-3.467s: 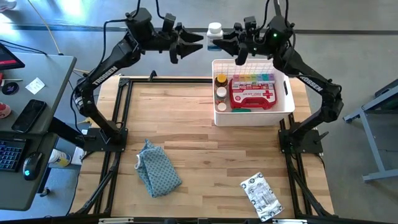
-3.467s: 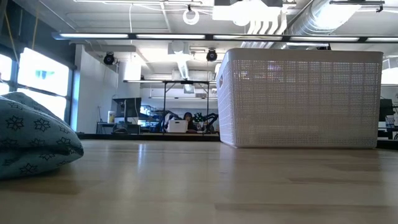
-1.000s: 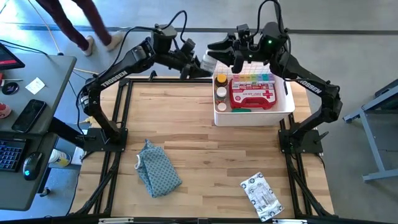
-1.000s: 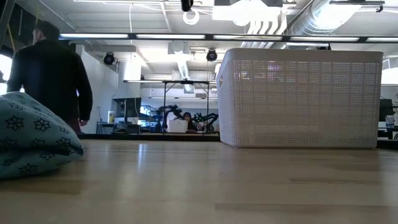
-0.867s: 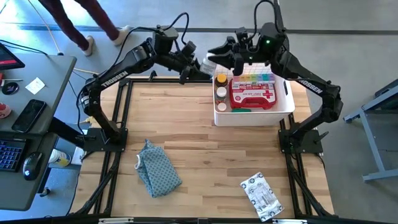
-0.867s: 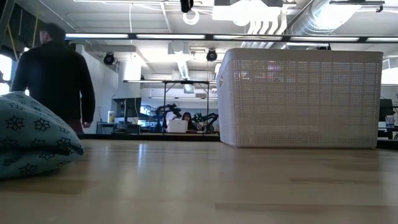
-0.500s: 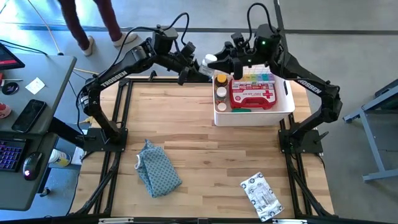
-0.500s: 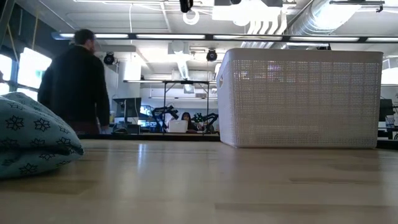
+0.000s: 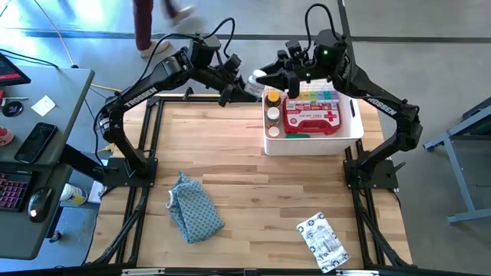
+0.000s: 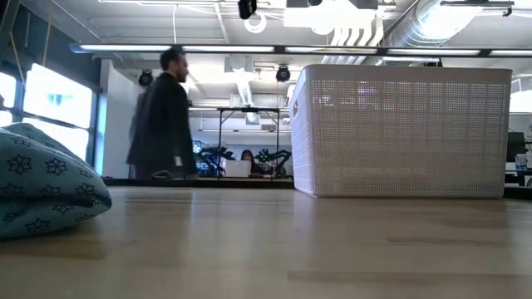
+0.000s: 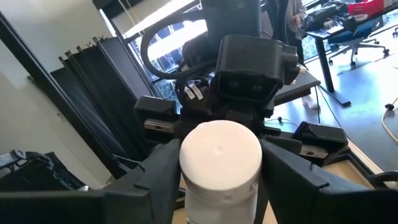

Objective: Pick & place medical supplies in basket/bin
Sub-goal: Put the white and blue pill bottle into the white bin

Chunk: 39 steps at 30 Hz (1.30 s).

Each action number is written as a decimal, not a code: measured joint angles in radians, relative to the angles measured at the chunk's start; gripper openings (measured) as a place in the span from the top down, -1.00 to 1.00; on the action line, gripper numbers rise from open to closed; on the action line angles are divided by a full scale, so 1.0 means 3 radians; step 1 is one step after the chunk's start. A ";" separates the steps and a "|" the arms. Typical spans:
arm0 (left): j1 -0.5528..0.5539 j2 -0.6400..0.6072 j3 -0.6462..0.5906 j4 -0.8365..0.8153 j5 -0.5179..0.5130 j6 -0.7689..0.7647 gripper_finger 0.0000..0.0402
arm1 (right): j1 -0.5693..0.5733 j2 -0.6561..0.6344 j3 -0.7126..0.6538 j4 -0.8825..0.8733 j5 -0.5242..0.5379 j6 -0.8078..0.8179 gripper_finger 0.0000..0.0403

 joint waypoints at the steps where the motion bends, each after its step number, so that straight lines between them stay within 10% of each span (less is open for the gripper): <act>1: 0.0000 0.0000 0.0000 0.0001 -0.0007 0.0003 0.01 | 0.0000 0.0000 0.0000 -0.0013 -0.0001 -0.0032 0.04; 14: -0.0004 0.0004 -0.0001 -0.0017 -0.0105 0.0018 -0.03 | 0.0001 0.0000 0.0005 -0.0191 -0.0092 -0.0313 0.18; 24: -0.0001 0.0003 -0.0001 -0.0302 -0.0304 0.0360 -0.44 | 0.0005 0.0000 0.0004 -0.0388 -0.0078 -0.0554 0.20; 39: 0.0258 -0.0145 -0.0001 -0.0521 -0.1073 0.0793 -0.94 | -0.0023 -0.0045 0.0004 -0.1637 0.0723 -0.1347 0.20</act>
